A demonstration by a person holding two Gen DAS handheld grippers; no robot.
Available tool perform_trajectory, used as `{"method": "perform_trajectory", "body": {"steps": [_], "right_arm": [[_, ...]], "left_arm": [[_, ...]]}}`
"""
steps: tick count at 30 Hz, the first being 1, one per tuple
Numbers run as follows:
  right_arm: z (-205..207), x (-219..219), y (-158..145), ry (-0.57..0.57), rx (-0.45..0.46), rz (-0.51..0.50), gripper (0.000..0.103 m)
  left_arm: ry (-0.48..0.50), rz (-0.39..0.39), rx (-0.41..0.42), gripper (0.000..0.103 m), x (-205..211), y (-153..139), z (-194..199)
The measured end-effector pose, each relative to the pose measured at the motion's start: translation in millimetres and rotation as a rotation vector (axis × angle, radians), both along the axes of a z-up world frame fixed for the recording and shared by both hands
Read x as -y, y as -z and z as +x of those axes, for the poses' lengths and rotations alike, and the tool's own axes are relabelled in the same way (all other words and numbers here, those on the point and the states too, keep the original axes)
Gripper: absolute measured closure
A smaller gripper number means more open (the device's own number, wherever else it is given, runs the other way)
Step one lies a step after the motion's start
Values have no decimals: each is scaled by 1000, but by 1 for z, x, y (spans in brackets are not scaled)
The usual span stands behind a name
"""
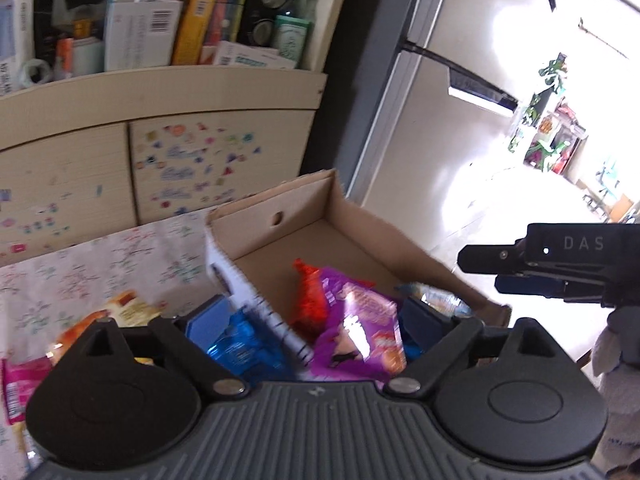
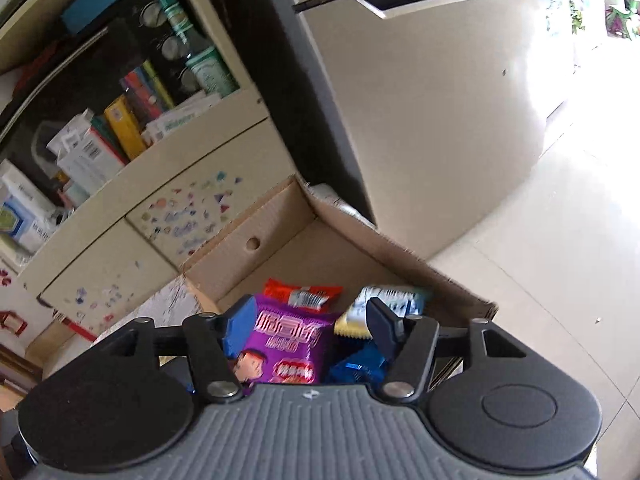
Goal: Organize snacks
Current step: 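Lower the purple packet into the box with the left tool while the right tool releases the white-blue packet, then move the left tool to the green cracker packet while the right tool reaches the yellow packet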
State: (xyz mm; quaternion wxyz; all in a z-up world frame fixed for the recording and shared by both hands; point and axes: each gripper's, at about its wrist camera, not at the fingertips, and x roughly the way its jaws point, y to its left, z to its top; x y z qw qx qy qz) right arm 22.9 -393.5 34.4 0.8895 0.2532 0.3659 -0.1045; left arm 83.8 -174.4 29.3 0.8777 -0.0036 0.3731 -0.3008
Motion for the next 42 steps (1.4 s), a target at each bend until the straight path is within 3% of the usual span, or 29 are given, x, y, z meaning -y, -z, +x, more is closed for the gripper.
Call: {"method": "perform_trajectory", "body": {"steps": [12,16,27,38,42], "right_arm": [[-15,-27,13,-35,-69,0,28],[-34,-34,16,-36,-77,18,21],[-65,-54,43,-37,-165,134,17],[-55,-75,83,17,-312,279,16],[-49,-81,91,49,-335,269,16]], "left_arm": [[-28,87,-47,9,-43,18,-33],[-4,134,-84,9,-49,36,-44],[117,248,-101,9,-58,74,-77],[178,298,-91,9,-55,103,-85],[172,280,-91,9,-57,106,-83]]}}
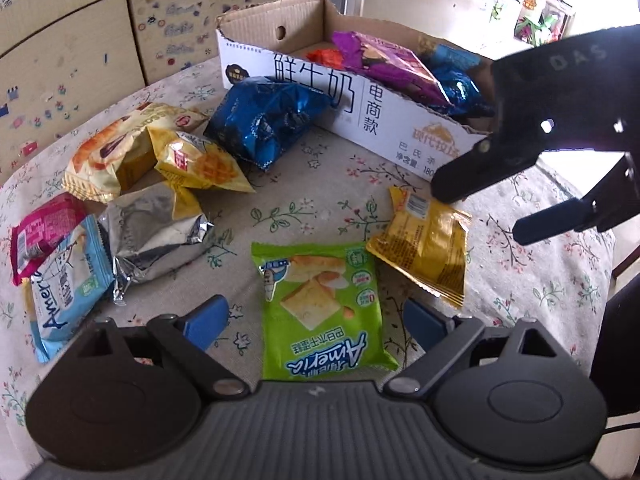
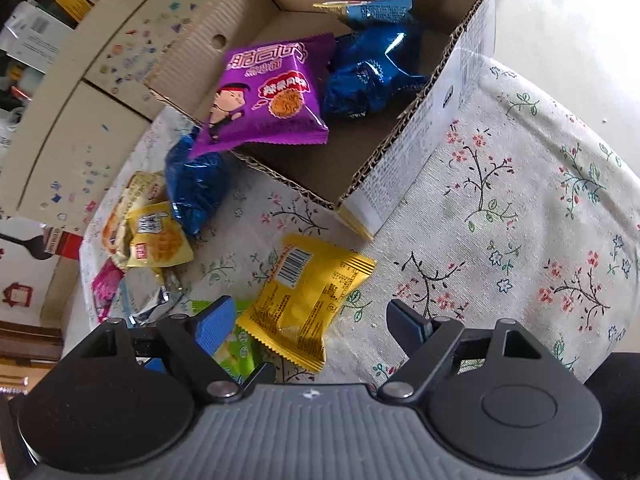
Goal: Organize snacks
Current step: 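Move the left tool to the green cracker packet while the right tool reaches the yellow packet, then grasp the green cracker packet with the left tool while the right tool grasps the yellow packet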
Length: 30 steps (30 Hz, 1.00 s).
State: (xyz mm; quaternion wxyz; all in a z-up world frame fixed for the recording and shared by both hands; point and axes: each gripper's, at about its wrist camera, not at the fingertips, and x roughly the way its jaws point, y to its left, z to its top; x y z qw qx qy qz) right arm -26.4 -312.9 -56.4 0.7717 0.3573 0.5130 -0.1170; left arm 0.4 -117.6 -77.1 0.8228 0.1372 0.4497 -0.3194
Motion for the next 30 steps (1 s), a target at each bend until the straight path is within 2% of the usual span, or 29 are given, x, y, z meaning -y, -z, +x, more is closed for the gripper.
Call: {"method": "perform_trajectory", "body": {"steps": [12,17,20,23,27,30], "right_arm": [[20,-18,14,11,-18,-51,16],[25,-26,16,0,-30,-98,18],[29,-31,22,5,-44,-129,23],[30,-36,21,-14,-27,-175,34],[28,-36,21,-24,-6,-163,45],[26,-37,20,-40,4,-149,48]], "left_arm": [[-19,-22,39,10,0,7,6],[-25,22,82,24,-1,7,4],[-53,18,85,36,-7,4,5],[-87,17,80,45,-13,2,7],[-131,15,67,48,-21,0,9],[-166,11,58,50,-28,-1,9]]}}
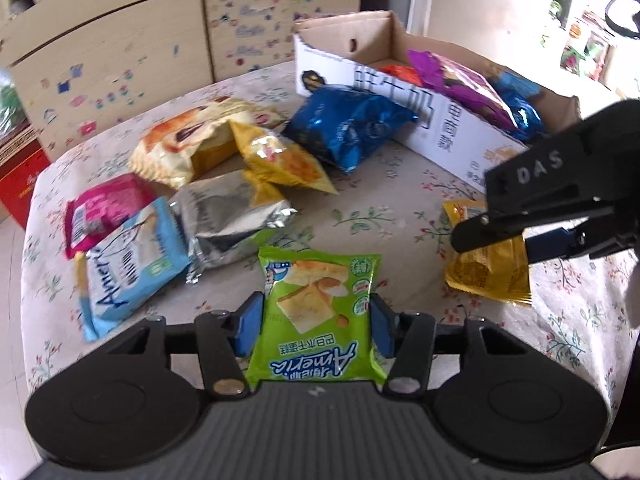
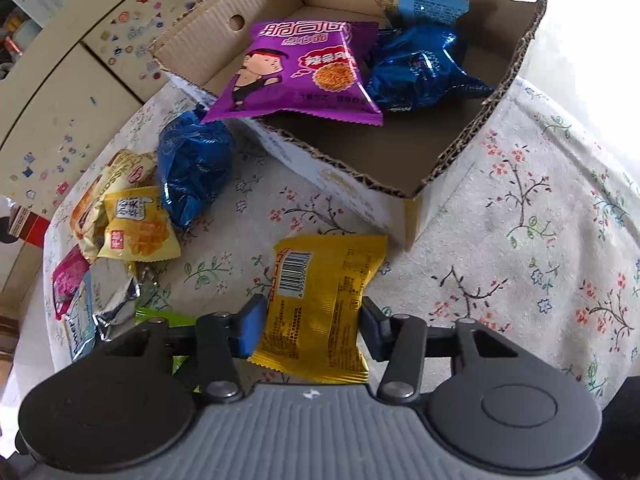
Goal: Organize snacks
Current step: 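Grasp the green cracker packet with the left tool while the right tool grasps the yellow packet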
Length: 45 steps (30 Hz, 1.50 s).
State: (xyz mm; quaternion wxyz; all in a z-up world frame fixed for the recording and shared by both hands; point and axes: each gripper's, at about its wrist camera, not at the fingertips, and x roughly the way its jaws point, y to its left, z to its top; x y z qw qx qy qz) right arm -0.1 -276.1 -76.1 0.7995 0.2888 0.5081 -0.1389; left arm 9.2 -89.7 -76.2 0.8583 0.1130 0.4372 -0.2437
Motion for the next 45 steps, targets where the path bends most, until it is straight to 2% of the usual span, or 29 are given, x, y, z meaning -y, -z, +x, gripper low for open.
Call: {"method": "perform_trajectory", "body": {"steps": [3,11,16,27,29,30,32,34,36,39,41,43,45], "right_arm": [[0,-3,-2,-24,7,12,61],[0,-11,0,-110,18,65,63],[1,-17,-1,-154,22,60,64],[2,-21,-6,-198,54,49,74],[1,-22,-8,-210,66,46,83],[2,-23,-10,-217,72,48,91],[2,-25,-11,-233,83,54,93],[4,-25,-9,-233,71,40,90],[5,-23,-6,-202,68,32,76],[7,-22,-6,-189,72,56,71],[8,-25,-6,-197,80,56,60],[9,-31,-5,-209,88,36,43],[12,-39,-3,-234,92,20,40]], "left_arm": [[-27,-17,-10,51,-7,-1,-1],[-134,-17,-24,52,-27,-2,0],[-213,-57,-44,52,-46,-2,3],[-241,-96,-37,52,-54,-9,1],[-244,-106,-33,52,-54,-12,0],[-245,-112,-32,52,-54,-14,-1],[-247,-119,-28,52,-55,-17,-2],[-253,-116,-25,52,-55,-19,-3],[-266,-117,-22,52,-56,-19,-3],[-284,-125,-11,55,-60,-22,-3],[-299,-130,0,55,-63,-25,-4],[-305,-140,0,56,-66,-26,-5],[-307,-138,-5,56,-68,-26,-5]]}}
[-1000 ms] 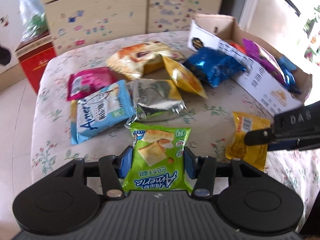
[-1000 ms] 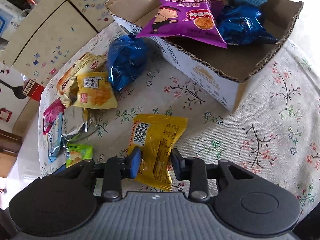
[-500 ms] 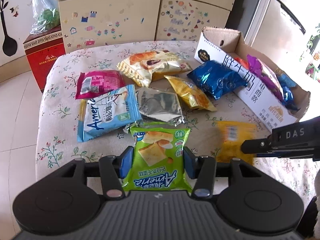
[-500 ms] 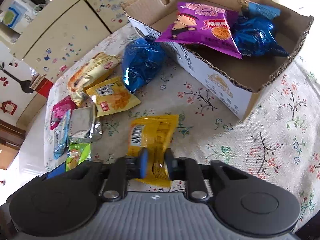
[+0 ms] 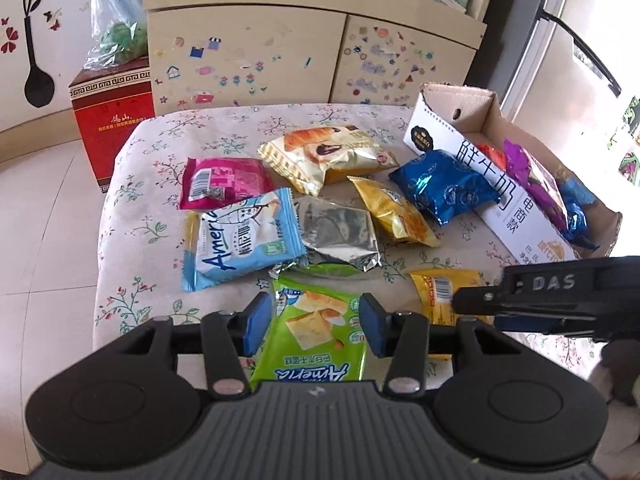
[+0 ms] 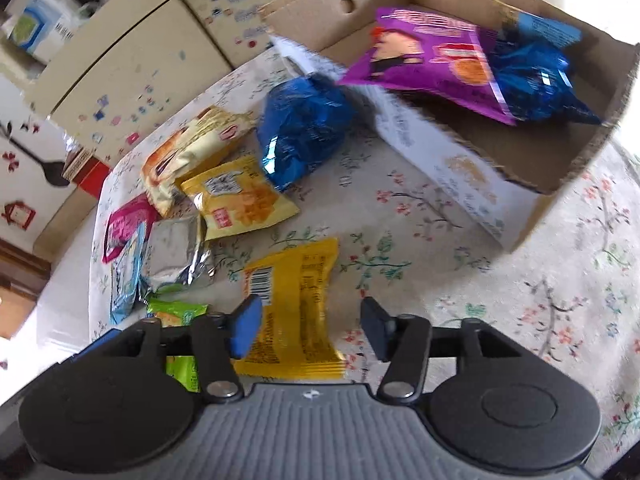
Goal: Organize snacks
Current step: 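Grasp the green cracker packet with the left tool while the right tool grasps the yellow packet, then lift both held packets and carry them over the cardboard box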
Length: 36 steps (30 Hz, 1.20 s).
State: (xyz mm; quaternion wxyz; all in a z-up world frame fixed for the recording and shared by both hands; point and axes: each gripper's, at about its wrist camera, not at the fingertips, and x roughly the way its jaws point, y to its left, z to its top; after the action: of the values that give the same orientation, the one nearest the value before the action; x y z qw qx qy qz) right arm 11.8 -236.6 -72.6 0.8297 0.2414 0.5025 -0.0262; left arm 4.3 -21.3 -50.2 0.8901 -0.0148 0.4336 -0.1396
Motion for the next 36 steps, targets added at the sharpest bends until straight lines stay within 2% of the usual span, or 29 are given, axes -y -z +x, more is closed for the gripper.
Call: {"method": "perform_trajectory", "body": {"steps": [2,4,7,10,12,14,17,21,22,26,36], "right_arm": [[3,-10,3,-37,-1,-17,39],[3,-21,2,-70,19,-84,37],[4,-34,3,-122,39,-178,37],[4,-47,4,-188,43,-291,41],[2,-48,4,-202,44,-325,44],[1,-43,3,-193,44,-326,47],[0,-33,1,-166,35,-294,49],[-2,-30,0,-155,30,-287,49],[-2,-30,0,-152,29,-285,49],[-3,-29,-1,-141,27,-269,49],[-6,-24,-9,-119,41,-229,49]], "left_arm": [[3,4,-13,57,-2,2,0],[20,3,-28,57,-3,6,0],[25,32,-19,51,-2,12,0],[40,16,-25,41,-2,18,2],[56,14,-23,39,1,21,3],[60,16,-31,31,2,25,6],[77,56,-8,31,9,30,5],[182,146,35,32,28,34,-5],[194,155,45,35,31,34,-8],[190,148,46,50,30,32,-6],[118,31,7,53,15,17,-7]]}}
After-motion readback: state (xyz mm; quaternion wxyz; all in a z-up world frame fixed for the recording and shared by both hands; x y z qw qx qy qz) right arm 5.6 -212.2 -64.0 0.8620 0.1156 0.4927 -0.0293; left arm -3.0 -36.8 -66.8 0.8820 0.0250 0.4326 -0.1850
